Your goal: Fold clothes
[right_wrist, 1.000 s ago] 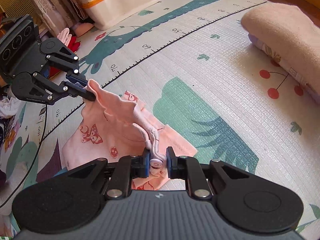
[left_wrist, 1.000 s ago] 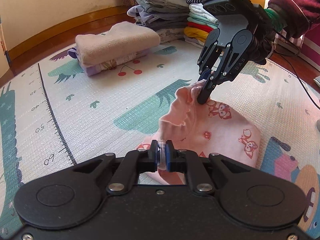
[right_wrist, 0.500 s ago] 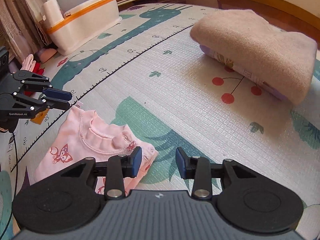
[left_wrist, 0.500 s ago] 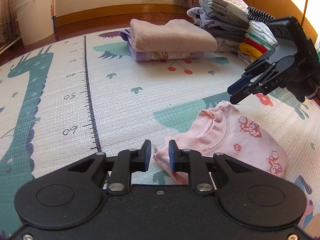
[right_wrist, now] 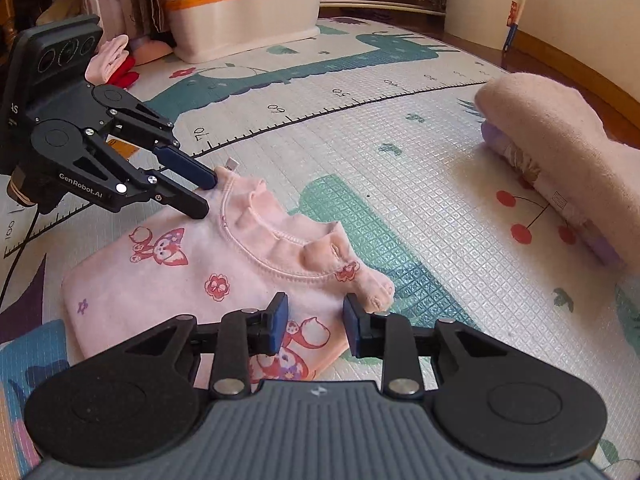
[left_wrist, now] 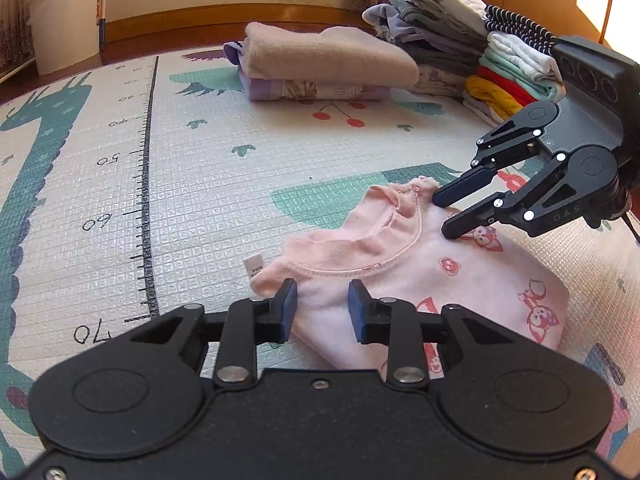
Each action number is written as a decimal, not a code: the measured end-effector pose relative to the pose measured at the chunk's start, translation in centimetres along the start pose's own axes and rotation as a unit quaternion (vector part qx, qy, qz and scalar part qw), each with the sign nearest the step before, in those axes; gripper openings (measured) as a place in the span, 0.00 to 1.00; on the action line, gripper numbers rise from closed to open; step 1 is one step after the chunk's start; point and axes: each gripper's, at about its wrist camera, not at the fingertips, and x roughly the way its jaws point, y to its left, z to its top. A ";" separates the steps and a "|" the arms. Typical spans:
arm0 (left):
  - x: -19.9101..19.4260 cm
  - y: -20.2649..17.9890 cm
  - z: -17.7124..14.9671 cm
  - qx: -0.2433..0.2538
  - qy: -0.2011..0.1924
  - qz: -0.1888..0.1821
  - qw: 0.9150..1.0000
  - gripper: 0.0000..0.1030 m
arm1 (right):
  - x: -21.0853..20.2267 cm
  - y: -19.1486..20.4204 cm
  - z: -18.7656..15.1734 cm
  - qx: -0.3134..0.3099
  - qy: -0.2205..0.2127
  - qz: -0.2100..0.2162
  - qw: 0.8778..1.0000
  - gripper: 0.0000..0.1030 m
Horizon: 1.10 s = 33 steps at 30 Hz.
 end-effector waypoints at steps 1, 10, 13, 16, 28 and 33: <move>-0.7 -0.1 0.2 -0.004 -0.015 -0.008 1.000 0.28 | -0.5 0.0 0.3 0.008 -0.017 0.002 1.000 0.30; -0.1 -0.4 0.6 -0.019 -0.005 0.003 1.000 0.39 | 0.2 -0.6 0.5 0.060 -0.004 -0.001 0.998 0.29; -2.3 -0.4 -0.7 -0.066 -0.005 0.018 0.998 0.40 | -2.0 -0.5 -0.6 0.125 -0.010 -0.004 0.992 0.33; -4.4 -0.5 -2.7 -0.151 -0.002 -0.006 0.988 0.40 | -3.3 -0.2 -2.6 0.203 0.000 0.011 0.979 0.38; -5.9 -2.5 -8.5 -0.374 0.028 -0.073 0.924 0.39 | -3.8 1.6 -8.4 0.380 0.063 0.073 0.920 0.40; -6.0 -2.5 -9.2 -0.391 0.047 -0.079 0.916 0.08 | -3.4 2.2 -9.6 0.408 0.101 0.108 0.901 0.12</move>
